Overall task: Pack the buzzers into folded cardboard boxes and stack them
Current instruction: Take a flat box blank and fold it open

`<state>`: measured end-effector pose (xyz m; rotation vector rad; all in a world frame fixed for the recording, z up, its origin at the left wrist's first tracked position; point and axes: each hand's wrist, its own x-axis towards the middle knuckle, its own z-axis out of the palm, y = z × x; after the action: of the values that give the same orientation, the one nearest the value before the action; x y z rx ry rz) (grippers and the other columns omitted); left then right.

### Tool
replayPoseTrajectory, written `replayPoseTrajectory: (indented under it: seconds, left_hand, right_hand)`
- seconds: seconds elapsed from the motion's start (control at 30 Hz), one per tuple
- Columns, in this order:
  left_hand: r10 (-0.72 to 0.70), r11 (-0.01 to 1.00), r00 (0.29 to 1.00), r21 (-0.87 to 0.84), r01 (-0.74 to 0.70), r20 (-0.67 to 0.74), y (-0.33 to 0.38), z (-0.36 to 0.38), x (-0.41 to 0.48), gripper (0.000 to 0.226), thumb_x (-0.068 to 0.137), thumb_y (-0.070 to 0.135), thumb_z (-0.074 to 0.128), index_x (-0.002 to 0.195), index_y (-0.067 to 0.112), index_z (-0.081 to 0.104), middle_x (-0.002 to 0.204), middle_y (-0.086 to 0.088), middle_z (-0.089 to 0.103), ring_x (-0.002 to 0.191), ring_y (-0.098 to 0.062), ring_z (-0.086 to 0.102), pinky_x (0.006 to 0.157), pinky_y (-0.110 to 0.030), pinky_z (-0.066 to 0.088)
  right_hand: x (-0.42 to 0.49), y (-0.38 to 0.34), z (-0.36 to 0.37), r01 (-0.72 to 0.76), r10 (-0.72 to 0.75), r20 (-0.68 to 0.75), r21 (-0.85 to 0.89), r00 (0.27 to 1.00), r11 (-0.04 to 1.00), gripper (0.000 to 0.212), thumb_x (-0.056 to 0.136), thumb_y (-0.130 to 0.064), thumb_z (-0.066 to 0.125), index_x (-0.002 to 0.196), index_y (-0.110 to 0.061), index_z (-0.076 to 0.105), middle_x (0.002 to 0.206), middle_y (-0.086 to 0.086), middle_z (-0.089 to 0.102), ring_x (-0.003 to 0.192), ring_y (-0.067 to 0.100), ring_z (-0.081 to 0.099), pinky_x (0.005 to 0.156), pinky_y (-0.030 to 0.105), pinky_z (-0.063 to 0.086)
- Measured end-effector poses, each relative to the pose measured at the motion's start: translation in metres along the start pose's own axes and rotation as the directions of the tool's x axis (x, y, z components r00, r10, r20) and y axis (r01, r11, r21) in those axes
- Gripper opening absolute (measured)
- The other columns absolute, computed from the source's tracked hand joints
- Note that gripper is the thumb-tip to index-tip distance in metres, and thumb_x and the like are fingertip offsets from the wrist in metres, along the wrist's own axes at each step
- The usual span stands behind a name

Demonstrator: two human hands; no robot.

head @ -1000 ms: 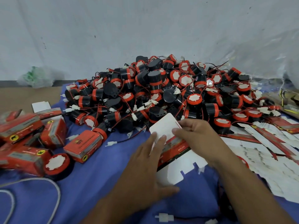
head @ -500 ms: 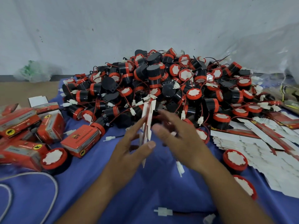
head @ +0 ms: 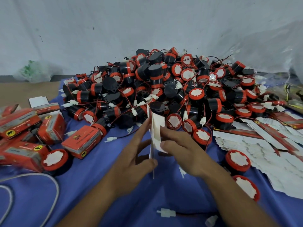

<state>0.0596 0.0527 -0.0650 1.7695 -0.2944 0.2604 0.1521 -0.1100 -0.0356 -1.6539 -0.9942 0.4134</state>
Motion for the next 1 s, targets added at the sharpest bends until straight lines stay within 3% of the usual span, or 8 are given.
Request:
replayPoseTrajectory:
  seconds: [0.1,0.2,0.33,0.53,0.67,0.8,0.9,1.0]
  left_hand:
    - [-0.024,1.000,0.999,-0.005,0.024,-0.022,-0.005,0.003,-0.003,0.089,0.086,0.018,0.058,0.150,0.058,0.012,0.154,0.026,0.034,0.127,-0.012,0.055,0.084,-0.033,0.055]
    - [0.020,1.000,0.998,0.025,-0.019,-0.062,-0.006,0.003,-0.003,0.085,0.088,0.016,0.056,0.152,0.054,0.014,0.160,0.024,0.023,0.143,-0.010,0.038,0.100,-0.031,0.051]
    - [0.047,0.999,0.992,0.012,-0.046,-0.114,-0.005,0.004,-0.003,0.084,0.087,0.020,0.057,0.154,0.050,0.014,0.155,0.028,0.029,0.134,0.000,0.045,0.093,-0.028,0.054]
    - [-0.066,0.993,0.938,-0.112,0.029,-0.341,-0.002,-0.001,0.005,0.110,0.066,0.071,0.078,0.155,0.033,0.024,0.139,0.006,0.055,0.122,-0.017,0.060,0.093,-0.038,0.056]
    - [-0.050,0.998,0.910,-0.051,0.032,-0.412,-0.002,-0.002,0.006,0.086,0.073,0.064,0.069,0.147,0.058,0.024,0.121,0.025,0.059,0.104,-0.002,0.065,0.079,-0.023,0.057]
    - [-0.147,0.978,0.876,-0.199,0.060,-0.459,0.002,-0.005,0.010,0.075,0.079,0.037,0.066,0.145,0.055,0.035,0.077,-0.011,0.052,0.066,-0.019,0.050,0.063,-0.030,0.044]
    - [-0.184,0.912,0.893,-0.409,-0.001,-0.412,0.005,-0.008,0.012,0.078,0.066,0.023,0.070,0.138,0.047,0.050,0.080,-0.007,0.060,0.069,-0.020,0.053,0.060,-0.028,0.048]
    - [-0.176,0.819,0.937,-0.574,-0.030,-0.300,0.009,-0.009,0.010,0.082,0.061,0.015,0.067,0.138,0.042,0.053,0.102,-0.005,0.068,0.074,-0.021,0.059,0.068,-0.032,0.053]
  right_hand:
    - [0.002,-0.001,0.014,0.097,-0.111,-0.020,-0.366,0.994,0.926,0.040,0.084,-0.039,0.042,0.121,-0.050,0.053,0.065,-0.017,0.057,0.049,0.006,0.047,0.047,0.020,0.034]
    - [0.004,0.000,0.022,0.131,-0.176,-0.042,-0.503,0.984,0.855,0.069,0.085,-0.035,0.044,0.152,-0.023,0.033,0.073,-0.044,0.051,0.058,-0.006,0.053,0.046,0.014,0.037]
    - [0.005,0.001,0.022,0.159,-0.228,-0.102,-0.452,0.968,0.878,0.054,0.097,-0.019,0.047,0.150,-0.021,0.041,0.064,-0.027,0.053,0.051,0.004,0.051,0.046,0.016,0.033]
    - [0.008,0.001,0.025,0.207,-0.277,-0.065,-0.512,0.959,0.834,0.045,0.095,-0.019,0.060,0.140,-0.021,0.054,0.123,-0.004,0.068,0.104,0.016,0.066,0.084,0.040,0.056]
    - [0.008,0.004,0.030,0.225,-0.302,-0.134,-0.412,0.944,0.883,0.033,0.101,-0.019,0.054,0.133,-0.019,0.060,0.100,-0.006,0.072,0.074,0.008,0.065,0.068,0.028,0.054]
    - [0.009,0.012,0.022,0.128,-0.272,-0.295,-0.430,0.916,0.894,0.023,0.097,-0.011,0.049,0.105,-0.016,0.070,0.069,-0.017,0.062,0.059,0.004,0.055,0.053,0.016,0.036]
    - [0.009,0.012,0.020,0.048,-0.145,-0.363,-0.263,0.920,0.963,0.032,0.101,-0.012,0.046,0.114,-0.030,0.068,0.069,-0.032,0.059,0.063,-0.005,0.057,0.056,0.010,0.038]
    - [0.013,0.008,0.021,-0.071,0.130,-0.402,0.159,0.907,0.985,0.031,0.102,-0.026,0.047,0.101,-0.049,0.068,0.096,-0.026,0.069,0.093,0.003,0.064,0.074,0.025,0.055]
